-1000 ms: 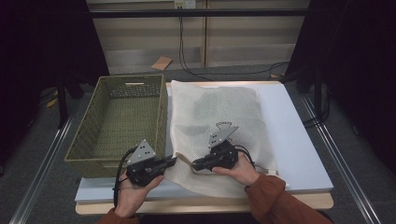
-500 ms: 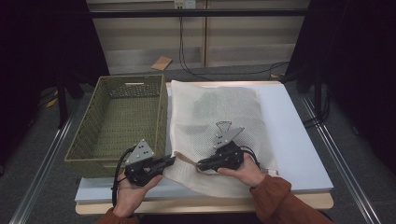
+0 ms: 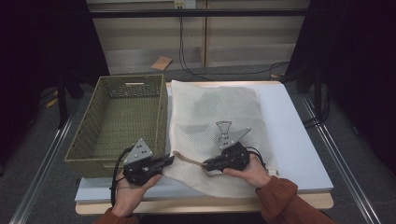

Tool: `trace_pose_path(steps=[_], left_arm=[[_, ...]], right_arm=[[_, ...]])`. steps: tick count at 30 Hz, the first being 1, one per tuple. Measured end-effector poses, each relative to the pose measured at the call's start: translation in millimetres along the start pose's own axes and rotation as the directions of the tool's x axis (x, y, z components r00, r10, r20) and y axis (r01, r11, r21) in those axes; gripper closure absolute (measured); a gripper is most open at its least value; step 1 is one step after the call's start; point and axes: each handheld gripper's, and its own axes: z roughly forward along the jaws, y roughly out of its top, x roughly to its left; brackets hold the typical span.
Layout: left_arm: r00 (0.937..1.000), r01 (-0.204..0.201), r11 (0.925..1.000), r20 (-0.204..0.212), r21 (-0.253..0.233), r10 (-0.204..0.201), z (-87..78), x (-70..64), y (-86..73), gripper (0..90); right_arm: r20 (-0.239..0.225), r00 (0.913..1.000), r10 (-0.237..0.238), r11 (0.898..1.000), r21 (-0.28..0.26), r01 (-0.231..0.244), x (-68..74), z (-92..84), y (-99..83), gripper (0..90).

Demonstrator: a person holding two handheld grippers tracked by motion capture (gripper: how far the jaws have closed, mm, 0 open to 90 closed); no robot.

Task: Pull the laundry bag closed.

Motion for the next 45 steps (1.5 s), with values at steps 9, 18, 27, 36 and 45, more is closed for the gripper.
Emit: trace_pose_path(steps=[9,18,27,36,45], left_arm=[[1.0000,-0.003,1.0000,0.003,0.000,0.003,-1.0,0.3,0.7,87.0],[1.0000,-0.003,1.0000,0.007,0.001,0.003,-0.7,0.5,0.9,87.0],[1.0000,-0.005,1.0000,-0.005,0.001,0.005,-1.9,0.7,1.3,87.1],[0.9999,-0.003,1.0000,-0.011,0.000,0.003,-3.6,1.9,1.3,87.0],[1.0000,0.000,1.0000,-0.008,-0.001,0.000,-4.3,2.7,1.2,87.1]], right_arm=[[0.010,0.9999,-0.003,1.000,0.003,0.003,-0.1,-2.1,-1.8,82.9],[0.020,0.9998,-0.004,1.000,0.008,0.004,-0.1,-4.7,-4.0,82.9],[0.039,0.9992,0.005,1.000,0.006,-0.006,-1.8,-13.1,-10.4,82.9],[0.068,0.9976,0.015,1.000,0.004,-0.015,-5.2,-22.2,-17.7,82.9],[0.088,0.9954,0.039,0.999,-0.002,-0.039,-8.5,-34.3,-28.4,82.9]])
